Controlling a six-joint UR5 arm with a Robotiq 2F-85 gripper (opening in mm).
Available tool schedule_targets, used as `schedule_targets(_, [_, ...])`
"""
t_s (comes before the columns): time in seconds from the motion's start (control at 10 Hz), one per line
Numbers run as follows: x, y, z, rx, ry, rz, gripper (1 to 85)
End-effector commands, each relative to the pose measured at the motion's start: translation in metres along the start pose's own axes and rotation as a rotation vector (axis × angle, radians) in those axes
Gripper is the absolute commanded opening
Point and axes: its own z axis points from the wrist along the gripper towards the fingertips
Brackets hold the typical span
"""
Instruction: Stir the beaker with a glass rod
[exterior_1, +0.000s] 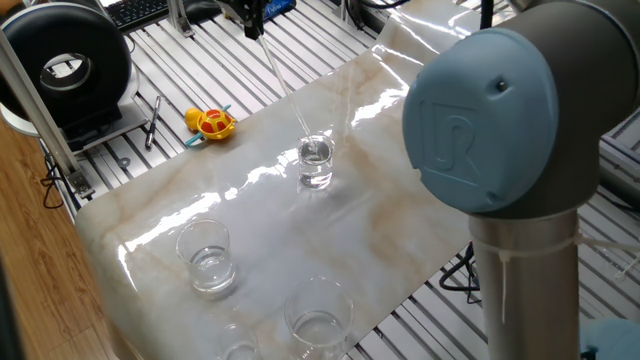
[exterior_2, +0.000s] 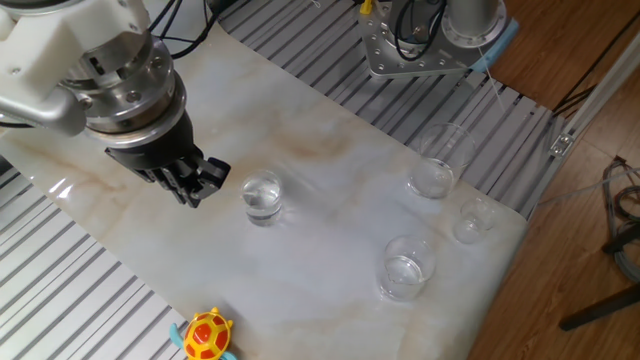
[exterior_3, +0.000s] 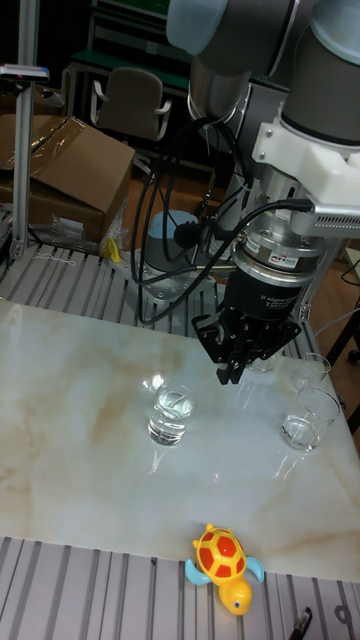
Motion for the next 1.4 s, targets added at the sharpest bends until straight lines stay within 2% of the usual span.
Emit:
schedule_targets(0.0, [0.003, 0.014, 0.004, -0.051, -0.012, 0.034, 1.0])
schedule_targets(0.1, [-0.002, 0.014, 0.004, -0.046, -0.019, 0.029, 1.0])
schedule_targets(0.3, [-0.008, 0.006, 0.002, -0.011, -0.011, -0.009, 1.0])
schedule_targets(0.4, [-0.007, -0.004, 0.002, 0.025, 0.001, -0.037, 1.0])
schedule_targets(0.5, [0.000, -0.010, 0.002, 0.044, 0.022, -0.053, 1.0])
schedule_targets(0.6, [0.005, -0.006, 0.002, 0.023, 0.034, -0.036, 1.0])
schedule_targets(0.7, [0.008, 0.003, 0.004, -0.018, 0.028, -0.010, 1.0])
schedule_targets(0.9, [0.008, 0.015, 0.009, -0.057, 0.015, 0.023, 1.0])
schedule_targets(1.1, [0.000, 0.011, 0.007, -0.034, 0.017, 0.006, 1.0])
schedule_targets(1.2, [0.000, 0.011, 0.004, -0.036, 0.033, 0.006, 1.0])
schedule_targets(1.3, [0.001, 0.002, 0.004, -0.010, 0.039, -0.023, 1.0])
